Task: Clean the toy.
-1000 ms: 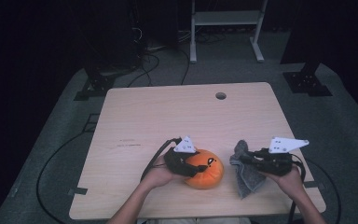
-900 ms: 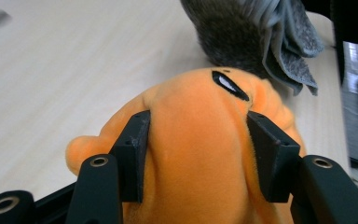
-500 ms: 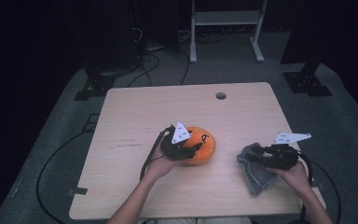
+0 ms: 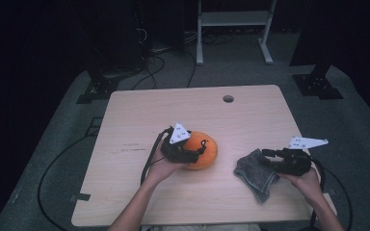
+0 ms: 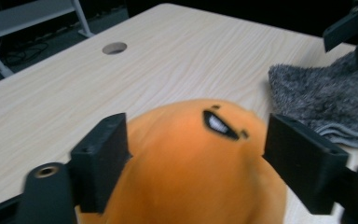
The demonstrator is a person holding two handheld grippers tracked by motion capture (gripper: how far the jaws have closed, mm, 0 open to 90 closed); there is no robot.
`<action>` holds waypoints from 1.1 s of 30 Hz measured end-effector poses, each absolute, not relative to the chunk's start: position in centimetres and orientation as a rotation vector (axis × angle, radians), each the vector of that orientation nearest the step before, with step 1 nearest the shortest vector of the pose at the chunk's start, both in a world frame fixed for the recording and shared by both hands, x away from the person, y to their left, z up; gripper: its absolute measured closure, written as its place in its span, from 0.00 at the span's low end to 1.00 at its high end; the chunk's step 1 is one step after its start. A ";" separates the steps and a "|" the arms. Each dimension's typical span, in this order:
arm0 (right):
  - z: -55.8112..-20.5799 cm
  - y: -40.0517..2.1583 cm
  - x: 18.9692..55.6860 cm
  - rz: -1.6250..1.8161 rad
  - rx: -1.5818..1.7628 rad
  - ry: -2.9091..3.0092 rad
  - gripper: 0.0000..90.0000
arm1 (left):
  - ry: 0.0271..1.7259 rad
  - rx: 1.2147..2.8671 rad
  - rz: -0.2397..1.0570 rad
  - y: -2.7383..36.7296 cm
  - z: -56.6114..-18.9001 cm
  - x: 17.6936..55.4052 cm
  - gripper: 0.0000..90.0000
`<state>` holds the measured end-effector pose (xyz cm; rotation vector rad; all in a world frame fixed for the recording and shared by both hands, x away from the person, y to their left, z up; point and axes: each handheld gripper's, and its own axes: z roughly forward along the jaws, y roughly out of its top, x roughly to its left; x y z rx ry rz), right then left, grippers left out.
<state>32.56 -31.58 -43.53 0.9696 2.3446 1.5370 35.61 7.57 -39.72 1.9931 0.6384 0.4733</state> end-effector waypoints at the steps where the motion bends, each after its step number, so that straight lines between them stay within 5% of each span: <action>1: -43.5 -31.6 32.5 1.537 0.972 2.346 0.58 | 0.632 1.996 0.482 7.9 -39.3 35.4 0.22; 33: -43.2 -31.1 31.6 1.503 0.950 2.338 0.49 | 0.762 1.978 0.474 15.4 -41.0 32.1 0.11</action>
